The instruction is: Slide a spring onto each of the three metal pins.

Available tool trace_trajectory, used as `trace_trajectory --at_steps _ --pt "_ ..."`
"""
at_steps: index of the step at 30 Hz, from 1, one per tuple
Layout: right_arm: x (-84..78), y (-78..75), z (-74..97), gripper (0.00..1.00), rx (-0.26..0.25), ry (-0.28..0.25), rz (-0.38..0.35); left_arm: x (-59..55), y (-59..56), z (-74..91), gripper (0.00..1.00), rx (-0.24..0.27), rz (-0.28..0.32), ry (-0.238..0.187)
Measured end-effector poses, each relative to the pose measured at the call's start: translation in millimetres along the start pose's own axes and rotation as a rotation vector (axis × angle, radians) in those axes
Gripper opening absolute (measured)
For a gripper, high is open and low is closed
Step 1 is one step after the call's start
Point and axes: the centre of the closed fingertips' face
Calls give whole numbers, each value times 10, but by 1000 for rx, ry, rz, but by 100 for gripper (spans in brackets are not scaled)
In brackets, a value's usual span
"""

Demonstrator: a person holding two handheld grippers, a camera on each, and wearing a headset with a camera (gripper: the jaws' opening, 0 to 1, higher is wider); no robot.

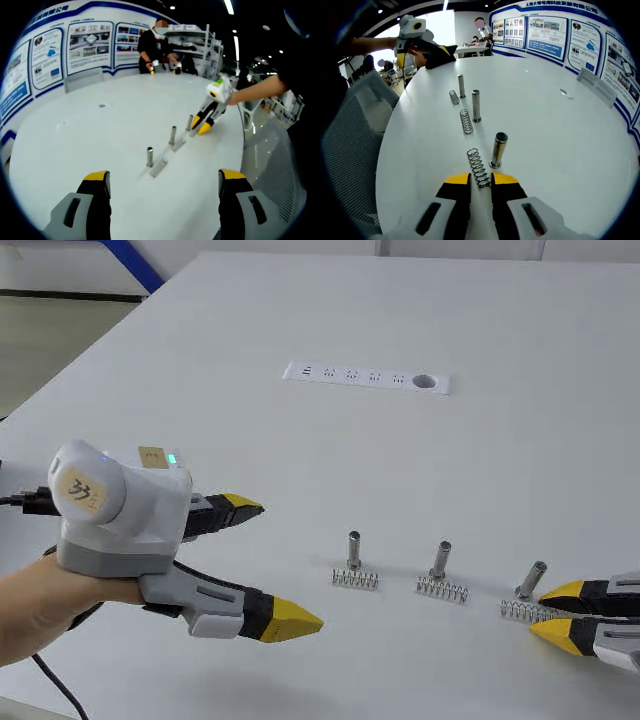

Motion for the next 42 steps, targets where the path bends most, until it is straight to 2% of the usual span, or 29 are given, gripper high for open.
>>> trace_trajectory --at_steps 5,10,15,19,22,28,36,39,42 --pt "21 55 -4 12 18 -12 18 1 -30 -2 91 -3 5 -5" --pt "25 69 1 11 8 -19 18 -8 -59 -3 91 -1 12 -9" --pt "29 87 2 11 -10 0 38 -6 -128 31 91 -3 3 -9" --pt "20 105 21 11 -18 22 52 49 -136 89 91 10 -3 -22" --pt "48 113 64 11 -22 15 47 94 -150 126 91 14 -5 -37" --pt "316 128 252 10 -36 -27 92 147 -249 123 91 1 -24 -43" --pt "747 77 481 11 -62 -59 229 311 -449 -3 90 -34 -79 -61" --pt "912 125 543 11 -58 -76 260 366 -538 -71 88 -57 -90 -77" --pt "1039 193 572 11 -49 -86 285 377 -639 -149 87 -78 -113 -75"
Point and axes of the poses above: the centre of the closed fingertips' face, and the gripper's own axes: z roughly backward along the fingers, y roughly to its left, x roughly out of its top, and after that the axes turned 12 degrees about z, right-handed
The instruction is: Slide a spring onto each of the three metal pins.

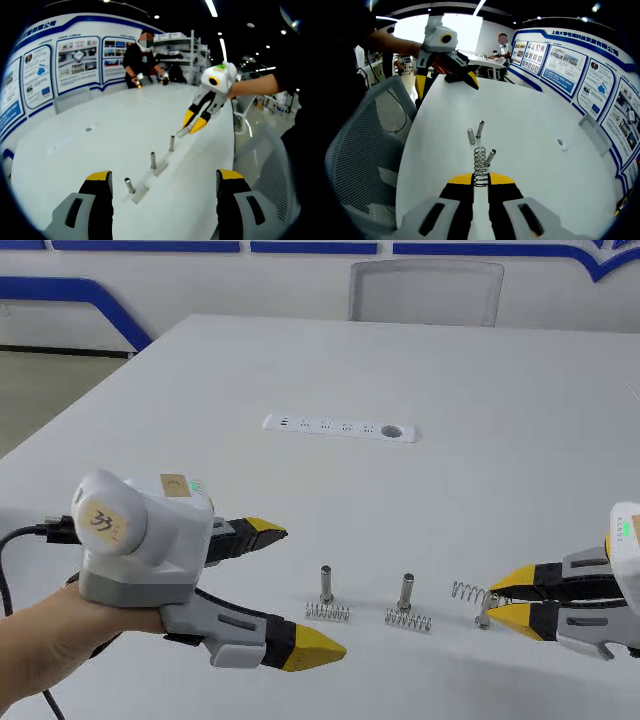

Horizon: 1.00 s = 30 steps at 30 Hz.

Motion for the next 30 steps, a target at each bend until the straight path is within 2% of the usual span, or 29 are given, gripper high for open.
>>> trace_trajectory --at_steps 3,6,11,14,17,21,22,26,30 --pt "130 44 -5 11 8 -11 18 -30 -59 -78 85 -25 -12 19" --pt "245 114 -26 11 22 -21 30 -36 -99 -143 83 -40 -18 16" --pt "332 267 -95 11 65 -28 63 -13 -232 -225 77 -90 -26 -3" --pt "371 364 -146 11 92 -35 78 -29 -262 -275 79 -96 -28 -8" --pt "432 422 -170 11 106 -41 82 -45 -284 -308 74 -103 -29 -4" --pt "516 462 -180 11 122 -55 105 -38 -364 -328 67 -139 -35 -4" --pt "528 454 -180 11 121 -57 113 -22 -411 -334 65 -160 -31 -11" --pt "600 418 -157 11 119 -69 124 17 -483 -349 52 -185 -56 -14" --pt "688 361 -136 11 110 -84 139 50 -529 -359 45 -202 -64 -17"
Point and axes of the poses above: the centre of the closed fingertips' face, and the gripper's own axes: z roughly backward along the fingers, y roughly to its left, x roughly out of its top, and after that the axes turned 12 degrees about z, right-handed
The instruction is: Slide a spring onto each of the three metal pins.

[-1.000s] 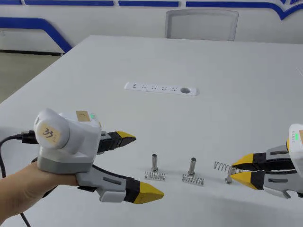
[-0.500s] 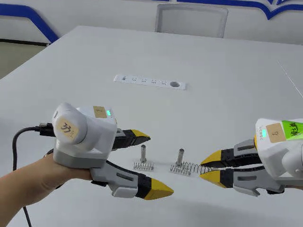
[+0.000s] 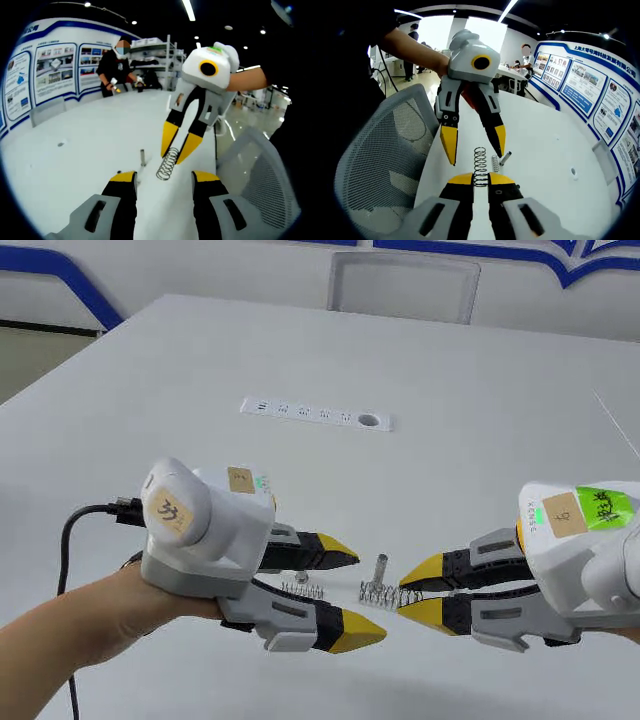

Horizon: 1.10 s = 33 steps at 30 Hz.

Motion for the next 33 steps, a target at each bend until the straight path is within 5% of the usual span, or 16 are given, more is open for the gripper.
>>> trace_trajectory --at_steps 11,25,28,33 --pt "75 -4 -15 11 8 -10 23 46 -15 39 21 -3 -23 -4" --pt "87 60 -76 11 42 4 38 -20 -56 31 13 -8 -98 59" --pt "83 32 -74 11 34 9 42 12 -23 34 12 23 -171 34" --pt "80 32 -58 11 45 7 41 4 -52 36 10 13 -195 26"
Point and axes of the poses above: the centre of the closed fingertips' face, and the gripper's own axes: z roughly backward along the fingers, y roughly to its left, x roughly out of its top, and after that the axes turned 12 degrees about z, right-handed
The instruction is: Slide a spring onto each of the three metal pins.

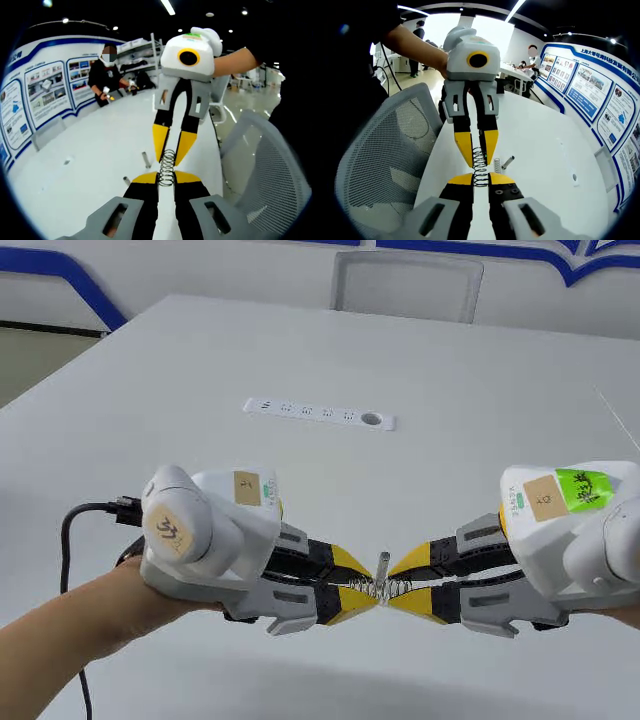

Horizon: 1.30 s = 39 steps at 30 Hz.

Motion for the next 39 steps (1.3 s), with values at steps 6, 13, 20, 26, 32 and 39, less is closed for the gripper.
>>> trace_trajectory --at_steps 6,13,20,26,32,39 --pt "6 -2 -3 12 10 -7 9 -7 -16 14 10 -11 28 4" --pt "31 -73 55 16 -24 -45 -42 28 -23 73 10 -17 28 -4" --pt "26 -82 95 16 -26 -86 -120 70 1 104 10 -4 33 -25" --pt "95 -50 81 15 0 -131 -150 141 -40 111 10 -24 22 -39" --pt "112 -42 87 12 8 -147 -163 117 -26 110 10 -25 21 -30" --pt "156 -35 108 11 25 -169 -183 92 -40 95 10 -32 15 -16"
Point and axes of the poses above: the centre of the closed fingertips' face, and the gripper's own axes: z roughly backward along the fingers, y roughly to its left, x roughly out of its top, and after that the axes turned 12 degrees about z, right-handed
